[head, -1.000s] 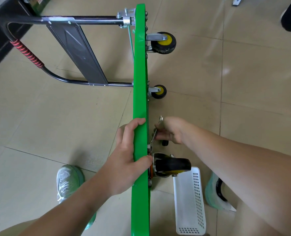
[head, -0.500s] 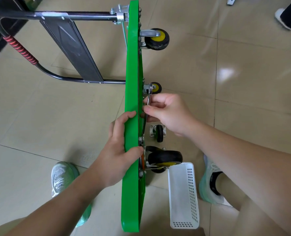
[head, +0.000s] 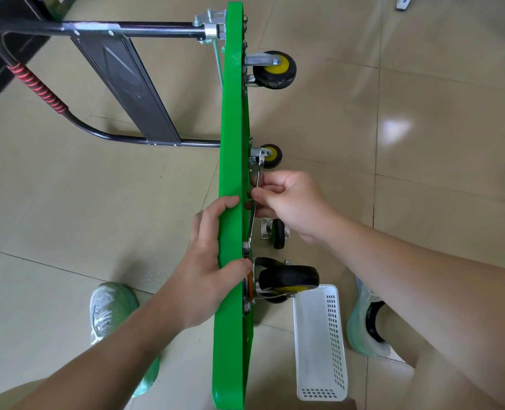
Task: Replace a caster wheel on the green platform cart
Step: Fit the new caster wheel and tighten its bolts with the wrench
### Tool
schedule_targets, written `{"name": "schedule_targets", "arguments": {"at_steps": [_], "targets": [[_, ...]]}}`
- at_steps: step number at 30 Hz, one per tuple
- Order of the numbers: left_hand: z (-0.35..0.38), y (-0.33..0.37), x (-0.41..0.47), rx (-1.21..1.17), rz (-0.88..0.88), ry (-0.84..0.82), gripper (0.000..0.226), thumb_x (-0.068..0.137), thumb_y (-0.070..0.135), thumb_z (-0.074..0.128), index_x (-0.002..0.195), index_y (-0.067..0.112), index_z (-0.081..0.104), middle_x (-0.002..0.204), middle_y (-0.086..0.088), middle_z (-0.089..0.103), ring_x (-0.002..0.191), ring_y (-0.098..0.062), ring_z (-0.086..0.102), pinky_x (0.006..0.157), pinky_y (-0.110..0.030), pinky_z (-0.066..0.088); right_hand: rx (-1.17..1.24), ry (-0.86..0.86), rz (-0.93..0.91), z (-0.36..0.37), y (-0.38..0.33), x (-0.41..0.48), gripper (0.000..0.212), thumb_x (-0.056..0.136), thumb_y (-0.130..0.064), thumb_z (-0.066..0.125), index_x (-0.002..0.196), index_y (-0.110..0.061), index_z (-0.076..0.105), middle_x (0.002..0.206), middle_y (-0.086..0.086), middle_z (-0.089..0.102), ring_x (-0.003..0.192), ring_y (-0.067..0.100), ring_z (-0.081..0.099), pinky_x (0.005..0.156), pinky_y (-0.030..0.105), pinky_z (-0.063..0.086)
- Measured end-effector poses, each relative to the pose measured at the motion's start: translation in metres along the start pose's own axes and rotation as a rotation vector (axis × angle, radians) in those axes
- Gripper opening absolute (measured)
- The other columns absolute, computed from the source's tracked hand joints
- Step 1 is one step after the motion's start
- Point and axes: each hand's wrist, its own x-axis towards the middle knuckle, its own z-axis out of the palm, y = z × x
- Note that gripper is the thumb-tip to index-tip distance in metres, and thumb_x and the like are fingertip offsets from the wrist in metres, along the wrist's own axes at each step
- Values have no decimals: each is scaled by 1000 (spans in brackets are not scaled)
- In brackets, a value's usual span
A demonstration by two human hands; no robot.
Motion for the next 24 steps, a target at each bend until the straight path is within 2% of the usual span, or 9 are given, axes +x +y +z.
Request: {"name": "schedule_targets", "arguments": {"at_steps": [4,9,12,16,18,21,24], "targets": [[0,0,0,9,2,5,74,71,47,60,135,65,26,136,2,37,103,-15,57,91,-42,52,-20,-8,74,4,2,8,29,91,-2,69,120,1,67,105,16,75,93,28,75,82,41,63],[-1,1,0,23,-4,0,74,70,48,59,134,66,24,133,6,36,103,-13,56,90,-39,52,-25,-6,125,5,5,13,19,91,-2,70,111,1,70,99,16,76,84,27,76,76,36,63],[-1,2,1,45,2,6,75,71,47,59,132,69,23,131,12,36,102,-10,54,89,-35,50,-9,11,170,4,9,17,19,93,-2,67,110,5,70,105,21,73,88,33,75,74,36,63],[-1,1,2,59,0,-10,78,77,33,64,133,68,22,130,13,35,97,-13,57,84,-39,52,44,66,355,4,22,30,26,94,-4,67,117,7,65,105,21,72,79,30,76,71,36,63],[-2,2,2,48,1,-18,77,74,40,62,133,69,22,129,18,35,96,-12,57,83,-35,53,93,86,488,5,31,37,18,95,-5,65,111,2,62,96,16,72,72,24,74,72,35,62],[-3,3,1,32,-15,-25,76,72,40,61,132,69,23,128,20,34,93,-16,57,81,-39,53,168,53,677,6,46,39,7,100,-3,55,103,0,60,86,14,70,76,24,71,74,34,61],[-3,4,2,34,-18,-26,76,69,46,59,131,69,23,130,19,33,95,-12,56,82,-36,53,213,59,800,7,55,36,13,102,1,48,96,1,59,88,16,67,73,25,69,54,32,62]]}}
